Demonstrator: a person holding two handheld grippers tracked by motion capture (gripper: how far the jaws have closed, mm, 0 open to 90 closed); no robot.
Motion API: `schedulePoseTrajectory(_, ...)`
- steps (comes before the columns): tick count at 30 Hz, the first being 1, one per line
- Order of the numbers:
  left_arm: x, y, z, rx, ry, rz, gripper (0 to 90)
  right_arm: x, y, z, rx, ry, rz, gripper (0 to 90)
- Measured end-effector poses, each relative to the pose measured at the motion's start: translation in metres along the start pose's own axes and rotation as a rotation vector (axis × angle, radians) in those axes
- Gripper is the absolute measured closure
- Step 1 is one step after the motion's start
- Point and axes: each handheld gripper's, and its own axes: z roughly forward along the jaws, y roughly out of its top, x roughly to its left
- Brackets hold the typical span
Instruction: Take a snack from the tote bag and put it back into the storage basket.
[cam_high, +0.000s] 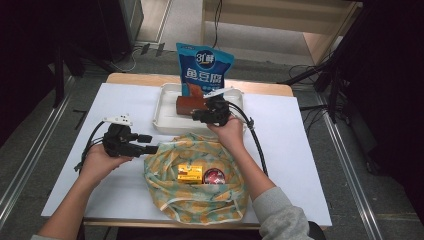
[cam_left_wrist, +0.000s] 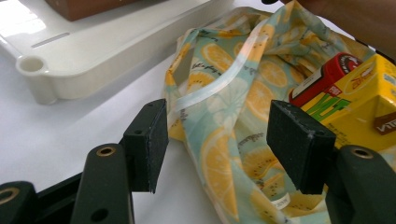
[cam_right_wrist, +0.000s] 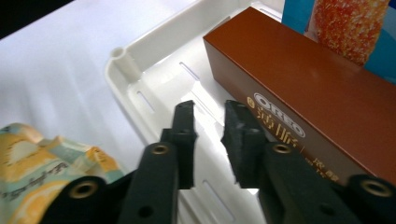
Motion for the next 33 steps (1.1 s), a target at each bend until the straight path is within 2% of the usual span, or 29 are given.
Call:
schedulePoseTrajectory(6,-0.007,0.003,0.001,0.013,-0.002,0.02,39.5,0.005,-0.003,-0.014,0.002,0.008,-0.007,62.9)
schedulePoseTrajectory(9,-0.009,0.004,0.001,0.018,-0.007,0.031,39.7,0.009,-0.005,-0.023,-0.022,0.015,-0.012,59.8)
schedulePoseTrajectory(12,-0.012,0.005,0.002,0.019,-0.01,0.04,40.1,0.012,-0.008,-0.031,-0.022,0.028,-0.015,55.9)
schedulePoseTrajectory(24,-0.021,0.01,0.004,0.033,-0.029,0.061,41.0,0.019,-0.02,-0.047,-0.025,0.043,-0.043,50.8)
schedulePoseTrajectory(26,-0.023,0.011,0.005,0.029,-0.032,0.064,41.2,0.019,-0.021,-0.049,-0.035,0.056,-0.041,50.8)
schedulePoseTrajectory(33,-0.032,0.013,0.006,0.039,-0.038,0.087,43.8,0.023,-0.025,-0.058,-0.056,0.056,-0.06,49.1)
